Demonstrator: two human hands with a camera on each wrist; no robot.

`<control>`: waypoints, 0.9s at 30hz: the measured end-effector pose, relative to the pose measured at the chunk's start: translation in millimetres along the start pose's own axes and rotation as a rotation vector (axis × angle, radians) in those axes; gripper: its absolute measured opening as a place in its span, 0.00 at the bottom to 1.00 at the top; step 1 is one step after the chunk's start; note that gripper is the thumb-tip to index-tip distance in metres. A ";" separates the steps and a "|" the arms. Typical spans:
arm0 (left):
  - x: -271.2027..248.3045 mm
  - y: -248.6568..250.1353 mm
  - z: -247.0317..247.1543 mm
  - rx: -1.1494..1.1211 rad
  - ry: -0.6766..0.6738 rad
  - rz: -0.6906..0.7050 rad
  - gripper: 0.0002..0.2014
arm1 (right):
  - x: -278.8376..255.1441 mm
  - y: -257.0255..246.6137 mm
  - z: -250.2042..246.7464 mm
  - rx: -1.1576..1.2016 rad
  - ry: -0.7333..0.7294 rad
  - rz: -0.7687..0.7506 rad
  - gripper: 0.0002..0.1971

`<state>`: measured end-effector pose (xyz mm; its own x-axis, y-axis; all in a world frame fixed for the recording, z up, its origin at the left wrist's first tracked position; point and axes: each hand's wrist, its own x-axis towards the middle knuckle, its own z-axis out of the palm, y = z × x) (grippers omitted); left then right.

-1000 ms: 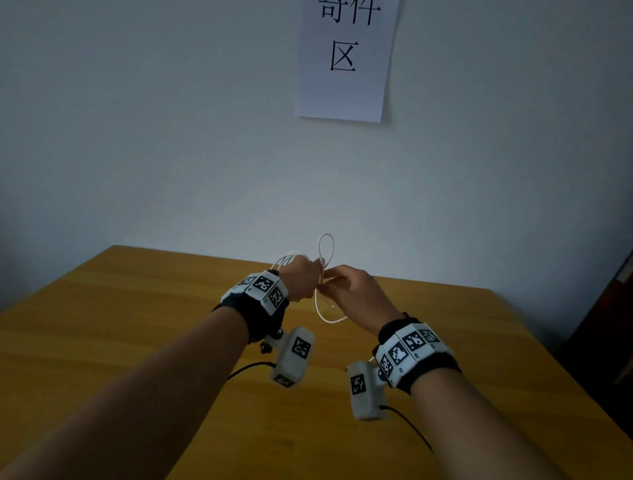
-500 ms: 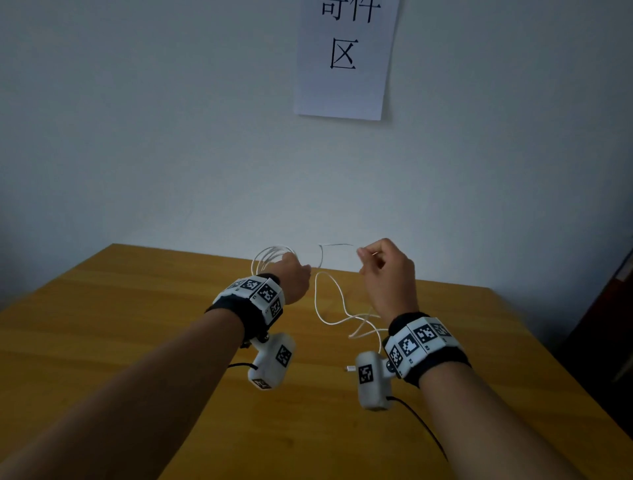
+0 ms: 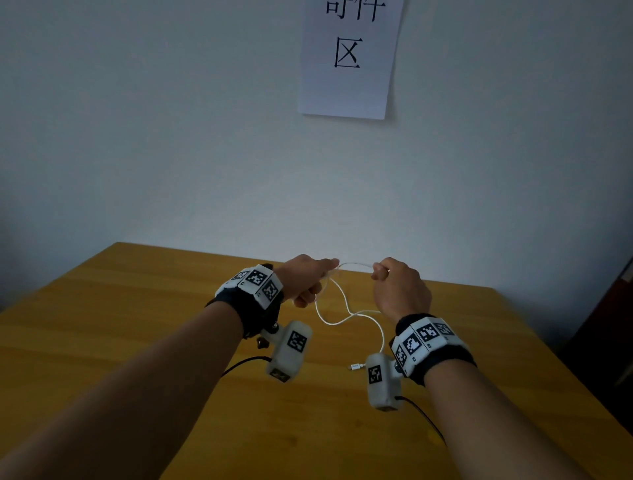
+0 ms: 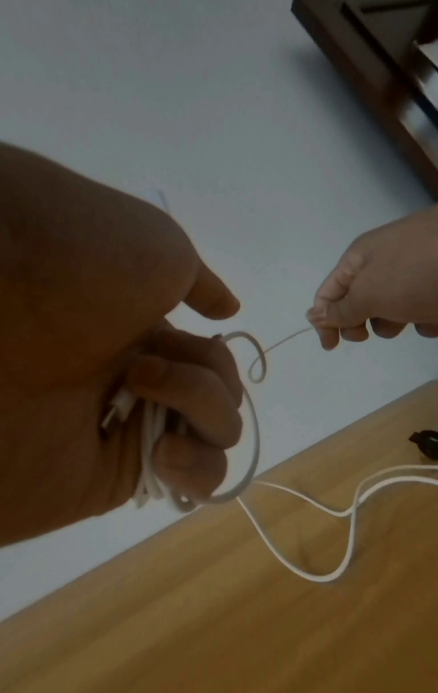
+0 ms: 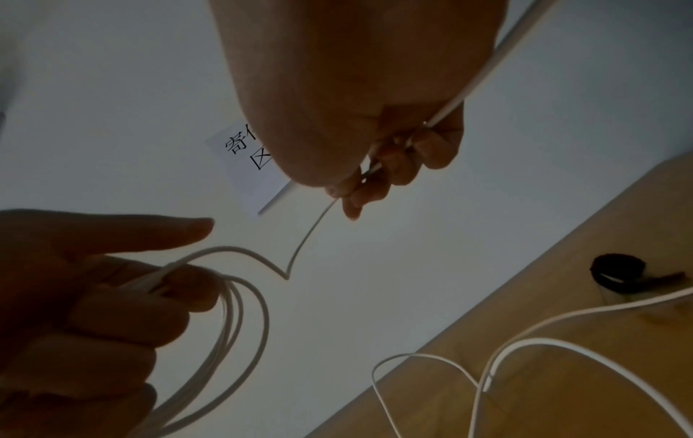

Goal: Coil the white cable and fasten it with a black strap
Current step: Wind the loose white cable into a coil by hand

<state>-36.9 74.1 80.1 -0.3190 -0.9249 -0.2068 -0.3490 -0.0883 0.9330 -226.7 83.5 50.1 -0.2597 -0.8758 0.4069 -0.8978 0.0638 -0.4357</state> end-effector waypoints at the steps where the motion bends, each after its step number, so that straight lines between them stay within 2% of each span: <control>1: -0.8 -0.5 -0.1 -0.028 0.009 0.005 0.17 | -0.6 0.8 -0.2 0.001 0.010 0.002 0.18; 4: -1.4 -2.3 -3.4 -0.066 -0.010 -0.011 0.15 | -2.1 1.7 -1.8 0.012 0.046 0.006 0.18; 8: -4.3 1.6 -3.5 -0.254 -0.142 0.043 0.22 | -2.2 3.0 0.3 -0.018 -0.024 -0.003 0.18; 12: -1.5 10.0 -6.8 -0.592 -0.211 0.107 0.23 | -6.9 6.0 9.9 0.058 -0.208 -0.050 0.17; 15: 1.6 14.1 -7.3 -0.716 -0.158 0.152 0.20 | -10.2 4.7 18.0 0.244 -0.390 -0.135 0.18; 18: 1.1 16.6 -1.2 -0.721 -0.034 0.192 0.16 | -15.4 -6.4 16.8 0.311 -0.481 -0.225 0.18; 20: -2.6 18.6 3.7 -0.698 -0.006 0.213 0.12 | -19.3 -15.8 14.1 0.326 -0.524 -0.268 0.17; 24: -5.1 20.9 9.0 -0.460 0.021 0.258 0.13 | -24.3 -25.8 11.1 0.283 -0.588 -0.342 0.15; 27: 2.7 18.3 11.3 -0.288 0.148 0.260 0.14 | -25.5 -29.1 9.6 0.278 -0.623 -0.361 0.12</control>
<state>-54.2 74.2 93.3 -0.2263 -0.9714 0.0720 -0.0057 0.0752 0.9972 -190.5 99.4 44.7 0.3547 -0.9323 0.0709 -0.7449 -0.3276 -0.5812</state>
